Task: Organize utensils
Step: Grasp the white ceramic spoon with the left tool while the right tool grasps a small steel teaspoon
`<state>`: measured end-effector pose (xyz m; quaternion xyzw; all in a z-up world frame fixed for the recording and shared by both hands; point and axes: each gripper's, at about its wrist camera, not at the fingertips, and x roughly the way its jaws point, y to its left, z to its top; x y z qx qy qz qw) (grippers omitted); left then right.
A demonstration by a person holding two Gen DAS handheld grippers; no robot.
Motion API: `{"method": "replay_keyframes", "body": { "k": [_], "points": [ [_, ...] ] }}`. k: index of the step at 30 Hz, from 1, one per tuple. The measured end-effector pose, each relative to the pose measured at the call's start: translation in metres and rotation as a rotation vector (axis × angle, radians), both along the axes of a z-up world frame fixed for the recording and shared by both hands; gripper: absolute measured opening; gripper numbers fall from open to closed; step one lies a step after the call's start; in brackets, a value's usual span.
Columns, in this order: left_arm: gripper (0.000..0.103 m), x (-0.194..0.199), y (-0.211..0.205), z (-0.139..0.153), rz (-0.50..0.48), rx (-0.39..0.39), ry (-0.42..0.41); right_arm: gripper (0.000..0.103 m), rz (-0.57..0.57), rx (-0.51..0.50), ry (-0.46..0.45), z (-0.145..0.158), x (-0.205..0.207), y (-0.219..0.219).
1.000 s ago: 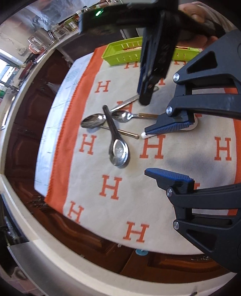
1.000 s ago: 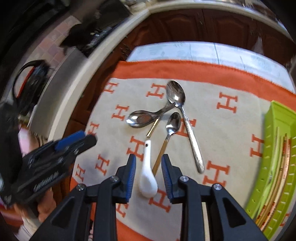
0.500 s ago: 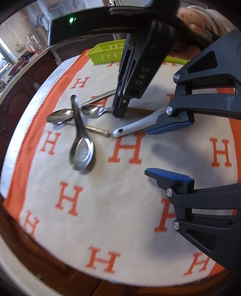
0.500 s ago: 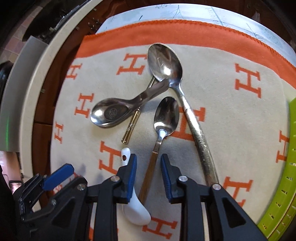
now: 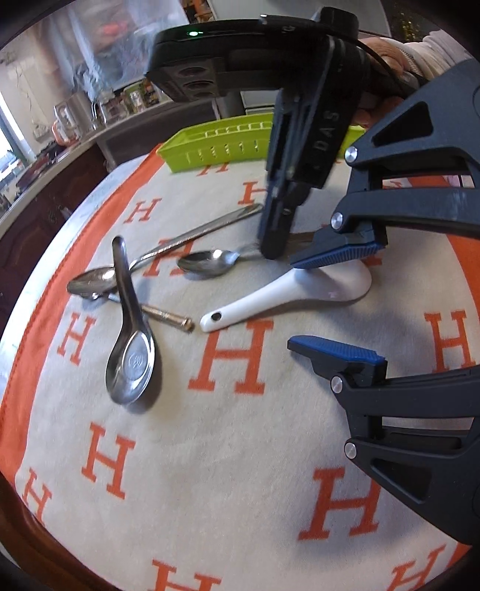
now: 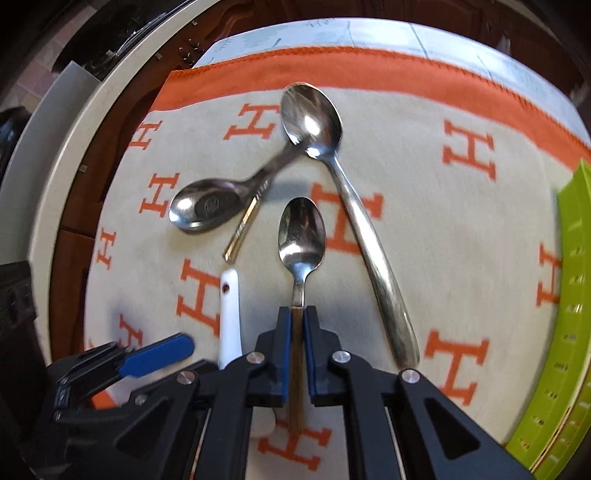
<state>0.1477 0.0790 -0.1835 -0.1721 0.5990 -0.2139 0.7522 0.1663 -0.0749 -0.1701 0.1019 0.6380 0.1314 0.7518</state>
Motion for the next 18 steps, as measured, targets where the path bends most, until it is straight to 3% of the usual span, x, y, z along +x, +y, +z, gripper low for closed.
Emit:
{"method": "replay_keyframes", "body": {
  "k": [13,17,18],
  "points": [
    [0.031,-0.005,-0.008,-0.007,-0.052,-0.107,-0.048,0.007,0.035,0.096,-0.009,-0.001,-0.039,-0.001],
    [0.011,-0.004,-0.007,-0.014,-0.041,-0.193,-0.022,0.007,0.026,0.122,-0.014,-0.003,-0.041,-0.003],
    [0.011,-0.004,-0.008,-0.015,-0.039,-0.204,-0.024,0.007,0.024,0.128,-0.015,-0.003,-0.042,-0.005]
  ]
}}
